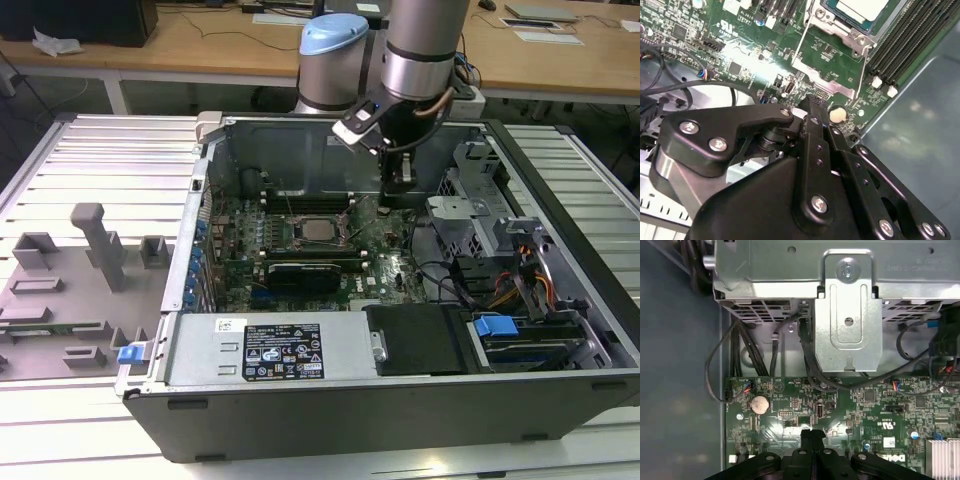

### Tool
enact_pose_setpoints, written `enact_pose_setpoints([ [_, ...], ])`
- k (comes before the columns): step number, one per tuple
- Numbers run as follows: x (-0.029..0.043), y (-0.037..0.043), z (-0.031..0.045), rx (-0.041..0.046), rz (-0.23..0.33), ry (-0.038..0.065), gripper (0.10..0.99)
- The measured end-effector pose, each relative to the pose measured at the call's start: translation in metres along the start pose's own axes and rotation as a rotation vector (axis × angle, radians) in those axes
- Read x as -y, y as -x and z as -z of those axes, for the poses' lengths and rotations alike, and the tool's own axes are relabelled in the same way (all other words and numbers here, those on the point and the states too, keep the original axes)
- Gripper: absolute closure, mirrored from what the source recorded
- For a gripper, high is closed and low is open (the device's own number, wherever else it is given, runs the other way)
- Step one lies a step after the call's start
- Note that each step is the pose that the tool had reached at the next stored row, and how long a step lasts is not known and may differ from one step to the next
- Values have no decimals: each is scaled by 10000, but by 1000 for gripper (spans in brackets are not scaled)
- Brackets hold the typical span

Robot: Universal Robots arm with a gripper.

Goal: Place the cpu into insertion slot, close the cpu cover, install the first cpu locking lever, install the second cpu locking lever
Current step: 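Close the cpu cover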

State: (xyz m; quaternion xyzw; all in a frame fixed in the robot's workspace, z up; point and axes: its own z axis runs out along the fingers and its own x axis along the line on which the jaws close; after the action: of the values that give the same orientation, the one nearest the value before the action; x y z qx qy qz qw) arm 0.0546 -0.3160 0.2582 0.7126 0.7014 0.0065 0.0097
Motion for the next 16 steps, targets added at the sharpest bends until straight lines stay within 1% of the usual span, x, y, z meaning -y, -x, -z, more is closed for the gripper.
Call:
enact_pose_setpoints([
  [1,0,0,-35,0,0,-3,980],
  [2,0,0,-53,-1,1,-3,980],
  [6,0,0,-54,0,4,-3,980],
  [7,-1,0,-55,0,7,-40,980],
  [8,-6,0,-58,2,5,-266,980],
  [10,-16,0,-58,11,6,-655,980],
  [11,-25,-1,-61,14,8,-996,980],
  [14,-25,-1,-60,17,9,-1122,980],
  [16,-12,-1,-61,15,7,-1127,980],
])
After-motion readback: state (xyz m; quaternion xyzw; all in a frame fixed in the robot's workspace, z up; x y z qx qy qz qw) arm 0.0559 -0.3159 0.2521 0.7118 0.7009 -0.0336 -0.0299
